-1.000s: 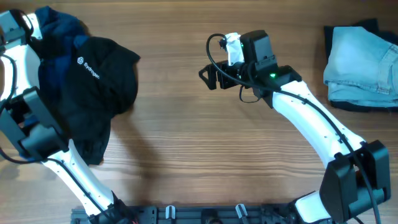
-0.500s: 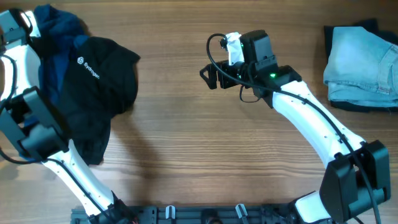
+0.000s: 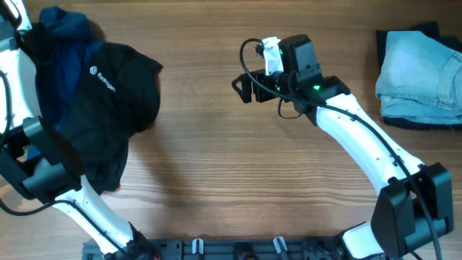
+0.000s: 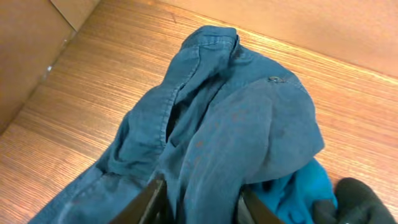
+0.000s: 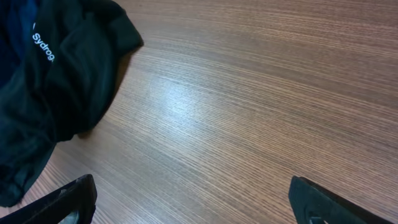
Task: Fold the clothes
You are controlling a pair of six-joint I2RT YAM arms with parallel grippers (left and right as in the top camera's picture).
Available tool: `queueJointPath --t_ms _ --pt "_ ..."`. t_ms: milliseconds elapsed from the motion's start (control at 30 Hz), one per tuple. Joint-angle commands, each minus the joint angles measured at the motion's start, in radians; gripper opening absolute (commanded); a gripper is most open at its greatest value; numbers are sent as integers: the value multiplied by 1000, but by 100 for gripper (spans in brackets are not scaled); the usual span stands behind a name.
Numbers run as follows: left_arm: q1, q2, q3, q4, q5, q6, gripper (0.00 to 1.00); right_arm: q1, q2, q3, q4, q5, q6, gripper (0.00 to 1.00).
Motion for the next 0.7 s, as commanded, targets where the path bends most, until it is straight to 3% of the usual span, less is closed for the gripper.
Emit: queueJointPath --t_ms 0,267,667 --pt "-3 12 7 -6 27 -3 4 0 1 17 3 10 5 100" --pt "-3 -55 7 -13 54 -31 4 0 1 17 2 10 6 100" --pt "-96 -472 7 -12 50 -29 4 -3 0 17 4 22 3 99"
